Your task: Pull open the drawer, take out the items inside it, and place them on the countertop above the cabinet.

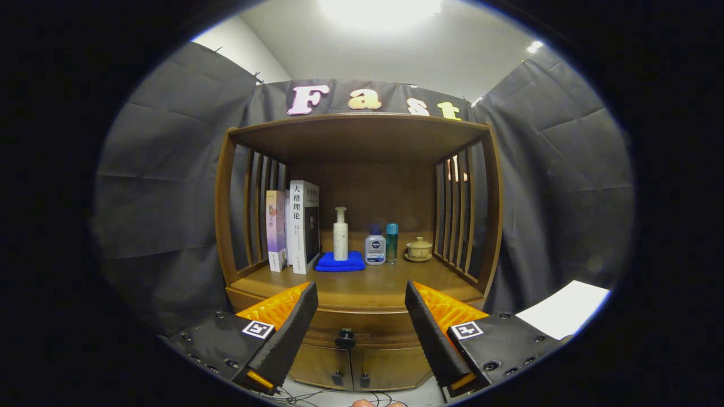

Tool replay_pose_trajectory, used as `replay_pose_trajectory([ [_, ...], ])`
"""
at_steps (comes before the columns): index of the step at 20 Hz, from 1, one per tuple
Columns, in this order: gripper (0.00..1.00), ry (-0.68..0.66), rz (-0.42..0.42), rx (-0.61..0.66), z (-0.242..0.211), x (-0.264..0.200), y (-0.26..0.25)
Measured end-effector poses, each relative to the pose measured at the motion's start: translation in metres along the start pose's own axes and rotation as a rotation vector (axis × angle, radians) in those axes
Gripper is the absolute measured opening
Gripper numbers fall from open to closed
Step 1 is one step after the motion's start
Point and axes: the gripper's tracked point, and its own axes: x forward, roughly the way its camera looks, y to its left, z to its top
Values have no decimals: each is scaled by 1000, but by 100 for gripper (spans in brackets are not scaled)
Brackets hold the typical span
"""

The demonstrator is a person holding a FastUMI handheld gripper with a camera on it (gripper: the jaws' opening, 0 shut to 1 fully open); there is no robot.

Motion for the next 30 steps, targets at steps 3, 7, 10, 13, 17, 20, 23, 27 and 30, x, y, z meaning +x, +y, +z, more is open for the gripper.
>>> replay_pose_trajectory([
  [3,97,22,21,-6,-17,7,6],
  [7,98,68,53,0,-47,20,15],
  [10,98,101,55,2,-67,33,16],
  [13,98,121,34,-7,-86,47,14],
  [17,98,158,35,5,-116,63,19],
  [20,98,184,16,-22,-138,77,15],
  [23,98,211,7,-29,-158,87,14],
  [27,96,234,6,-41,-175,97,19],
  [30,95,240,5,-63,-184,102,22],
])
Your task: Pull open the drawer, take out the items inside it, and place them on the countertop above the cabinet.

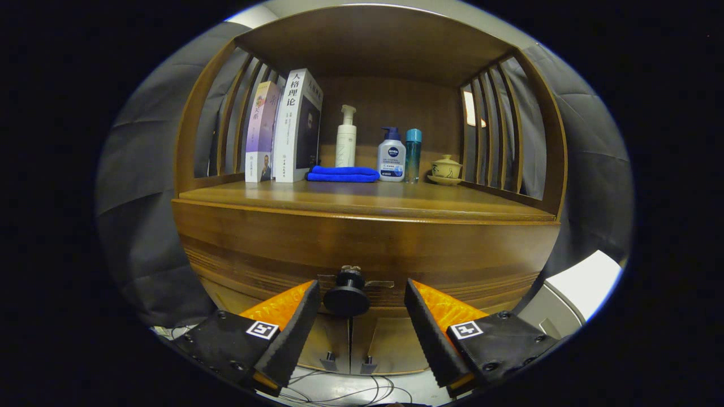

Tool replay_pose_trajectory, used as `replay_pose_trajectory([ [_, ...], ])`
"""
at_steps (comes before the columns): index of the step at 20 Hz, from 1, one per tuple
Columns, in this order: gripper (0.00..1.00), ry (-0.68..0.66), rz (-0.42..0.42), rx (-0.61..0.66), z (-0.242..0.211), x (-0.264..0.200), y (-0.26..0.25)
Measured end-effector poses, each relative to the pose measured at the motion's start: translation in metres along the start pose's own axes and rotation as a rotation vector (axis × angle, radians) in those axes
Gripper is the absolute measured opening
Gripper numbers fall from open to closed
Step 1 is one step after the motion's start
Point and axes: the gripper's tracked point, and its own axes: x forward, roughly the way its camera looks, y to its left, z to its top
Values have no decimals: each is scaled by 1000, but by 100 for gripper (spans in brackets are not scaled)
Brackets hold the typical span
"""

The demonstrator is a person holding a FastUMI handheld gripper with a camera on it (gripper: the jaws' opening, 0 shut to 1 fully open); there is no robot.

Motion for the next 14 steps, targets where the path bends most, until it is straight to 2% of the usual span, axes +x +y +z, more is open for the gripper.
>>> replay_pose_trajectory([
  [1,94,5,2,2,-1,3,1],
  [6,63,12,34,12,-5,7,12],
  [13,34,9,49,41,-2,11,14],
  [14,35,17,46,40,-1,12,13],
])
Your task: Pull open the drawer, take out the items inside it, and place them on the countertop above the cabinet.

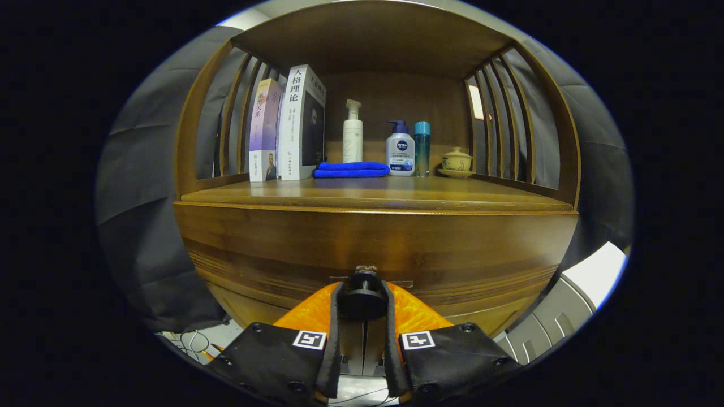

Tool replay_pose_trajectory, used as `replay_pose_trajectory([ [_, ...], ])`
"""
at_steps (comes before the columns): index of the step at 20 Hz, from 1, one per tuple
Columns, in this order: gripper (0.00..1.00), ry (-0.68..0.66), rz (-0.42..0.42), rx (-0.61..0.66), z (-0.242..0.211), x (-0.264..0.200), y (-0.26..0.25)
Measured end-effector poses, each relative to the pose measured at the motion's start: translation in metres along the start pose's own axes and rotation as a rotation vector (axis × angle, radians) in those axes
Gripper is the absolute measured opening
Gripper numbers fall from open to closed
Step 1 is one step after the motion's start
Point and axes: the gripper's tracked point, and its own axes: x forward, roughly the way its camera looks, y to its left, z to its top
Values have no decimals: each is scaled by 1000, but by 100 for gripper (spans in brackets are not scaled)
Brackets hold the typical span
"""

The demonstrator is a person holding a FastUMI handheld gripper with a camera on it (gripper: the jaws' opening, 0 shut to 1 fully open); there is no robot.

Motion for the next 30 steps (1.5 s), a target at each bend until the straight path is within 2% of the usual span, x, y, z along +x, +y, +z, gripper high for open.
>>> replay_pose_trajectory([
  [2,25,13,-1,6,-1,-1,1],
  [9,25,25,-6,2,-3,-9,1],
  [30,24,22,26,-30,-29,-100,0],
])
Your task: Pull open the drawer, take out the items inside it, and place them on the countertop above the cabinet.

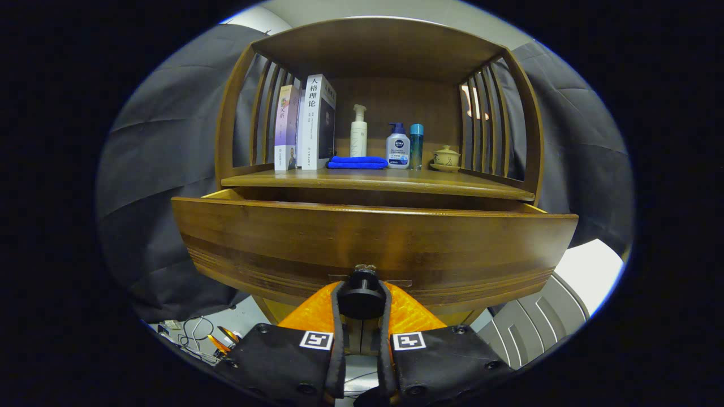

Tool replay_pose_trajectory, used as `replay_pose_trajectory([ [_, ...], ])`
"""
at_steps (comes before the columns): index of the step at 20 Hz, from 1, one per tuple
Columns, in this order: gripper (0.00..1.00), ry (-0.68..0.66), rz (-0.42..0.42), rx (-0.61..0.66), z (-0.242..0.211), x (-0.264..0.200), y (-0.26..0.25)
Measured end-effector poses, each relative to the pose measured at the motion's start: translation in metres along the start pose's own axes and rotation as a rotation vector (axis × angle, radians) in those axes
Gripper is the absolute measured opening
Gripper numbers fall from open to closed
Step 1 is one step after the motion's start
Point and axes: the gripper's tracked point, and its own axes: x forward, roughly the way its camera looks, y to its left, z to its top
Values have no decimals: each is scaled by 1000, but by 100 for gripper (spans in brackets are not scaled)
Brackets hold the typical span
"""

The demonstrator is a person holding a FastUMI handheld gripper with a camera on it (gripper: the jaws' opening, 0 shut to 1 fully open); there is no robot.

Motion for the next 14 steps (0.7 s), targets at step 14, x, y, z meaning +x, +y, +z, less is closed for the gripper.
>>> replay_pose_trajectory([
  [14,25,17,80,-45,-24,-50,1],
])
